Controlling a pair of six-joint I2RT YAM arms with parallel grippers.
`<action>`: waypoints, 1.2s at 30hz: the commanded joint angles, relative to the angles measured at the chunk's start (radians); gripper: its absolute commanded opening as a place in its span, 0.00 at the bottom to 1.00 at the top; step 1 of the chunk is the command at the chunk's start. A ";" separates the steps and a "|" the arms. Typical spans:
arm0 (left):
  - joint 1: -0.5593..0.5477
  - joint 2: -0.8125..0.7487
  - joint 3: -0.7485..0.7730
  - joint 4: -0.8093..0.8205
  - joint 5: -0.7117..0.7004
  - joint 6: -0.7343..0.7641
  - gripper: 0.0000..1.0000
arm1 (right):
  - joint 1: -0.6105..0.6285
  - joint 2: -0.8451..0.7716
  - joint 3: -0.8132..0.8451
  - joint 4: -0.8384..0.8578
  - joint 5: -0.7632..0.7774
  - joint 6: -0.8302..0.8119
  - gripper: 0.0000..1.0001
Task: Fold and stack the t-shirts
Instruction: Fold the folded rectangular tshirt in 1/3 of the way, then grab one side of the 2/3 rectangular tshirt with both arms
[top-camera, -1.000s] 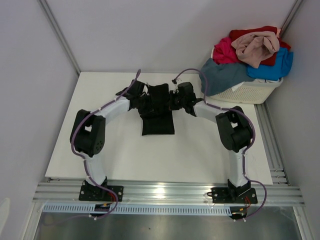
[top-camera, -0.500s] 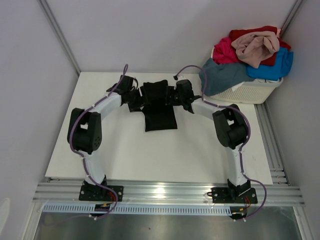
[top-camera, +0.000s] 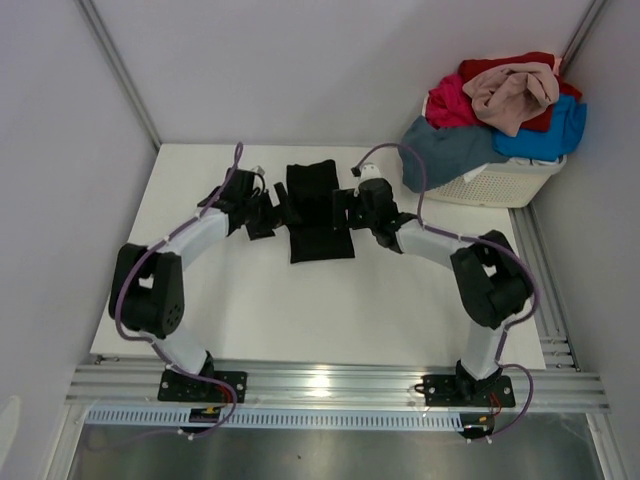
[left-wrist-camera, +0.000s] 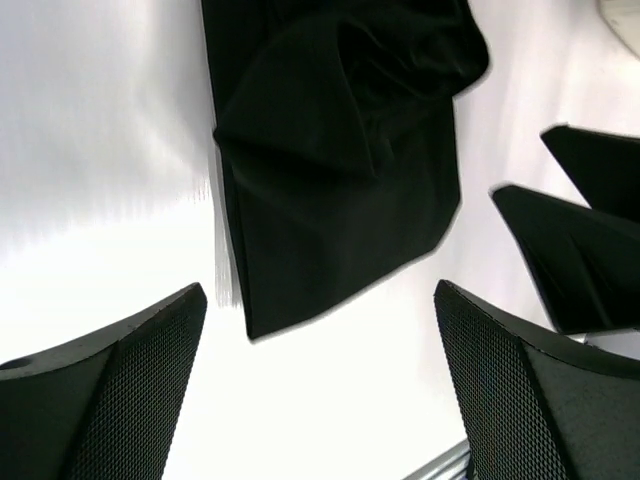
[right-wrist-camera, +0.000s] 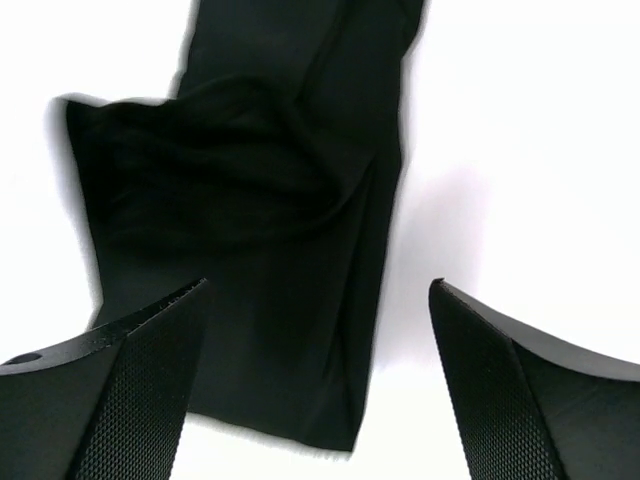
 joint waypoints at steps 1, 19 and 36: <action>-0.009 -0.162 -0.089 0.059 0.012 -0.031 0.99 | 0.010 -0.187 -0.138 0.090 0.021 0.071 0.94; -0.132 -0.184 -0.348 0.140 -0.039 -0.154 0.99 | 0.045 -0.249 -0.442 0.242 -0.103 0.201 0.93; -0.132 0.057 -0.174 0.136 -0.012 -0.162 0.91 | 0.019 -0.031 -0.326 0.268 -0.214 0.197 0.67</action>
